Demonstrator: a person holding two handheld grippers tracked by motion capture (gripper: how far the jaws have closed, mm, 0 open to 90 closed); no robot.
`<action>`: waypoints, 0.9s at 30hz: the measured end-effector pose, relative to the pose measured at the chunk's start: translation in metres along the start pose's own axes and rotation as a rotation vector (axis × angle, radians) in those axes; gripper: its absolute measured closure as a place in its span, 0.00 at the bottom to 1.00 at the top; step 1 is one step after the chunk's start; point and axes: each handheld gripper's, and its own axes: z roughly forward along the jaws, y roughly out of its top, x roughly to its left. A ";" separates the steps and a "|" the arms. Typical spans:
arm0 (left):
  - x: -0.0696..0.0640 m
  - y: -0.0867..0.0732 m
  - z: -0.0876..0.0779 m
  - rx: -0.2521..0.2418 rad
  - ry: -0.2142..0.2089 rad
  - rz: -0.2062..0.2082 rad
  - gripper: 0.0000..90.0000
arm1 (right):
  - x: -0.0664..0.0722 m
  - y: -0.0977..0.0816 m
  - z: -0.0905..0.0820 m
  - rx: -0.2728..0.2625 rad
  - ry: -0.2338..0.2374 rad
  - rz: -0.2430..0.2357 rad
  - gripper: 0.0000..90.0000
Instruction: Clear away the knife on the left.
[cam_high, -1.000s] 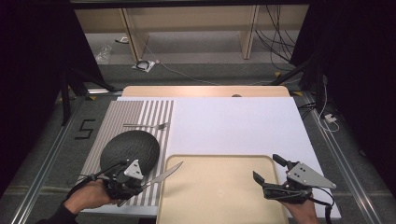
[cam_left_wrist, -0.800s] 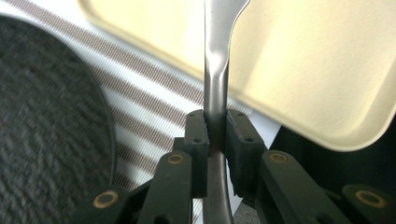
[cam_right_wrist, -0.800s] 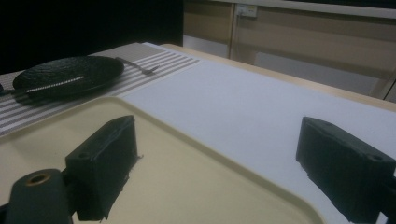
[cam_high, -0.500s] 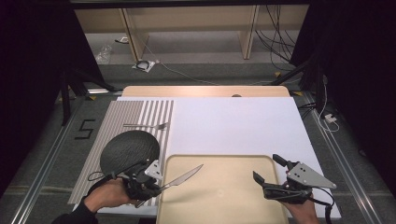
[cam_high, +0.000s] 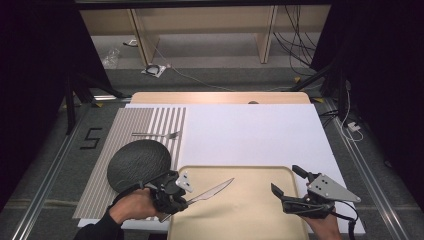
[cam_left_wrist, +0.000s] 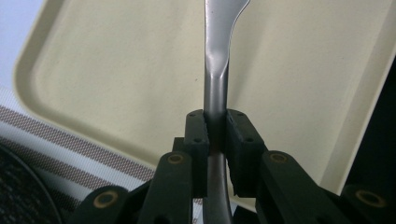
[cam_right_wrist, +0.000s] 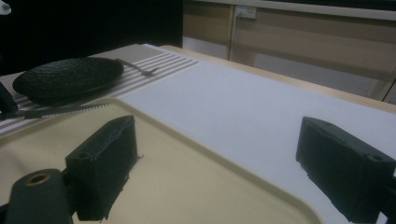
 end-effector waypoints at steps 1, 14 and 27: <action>-0.001 0.001 0.001 0.000 -0.003 -0.001 0.88 | 0.000 0.000 0.000 -0.001 0.001 0.002 0.15; -0.019 0.017 0.025 0.039 -0.066 0.025 0.88 | 0.000 0.001 -0.001 -0.006 -0.003 0.003 0.15; -0.029 0.020 0.042 0.103 -0.087 0.036 0.88 | 0.001 0.001 -0.002 0.000 0.000 -0.005 0.15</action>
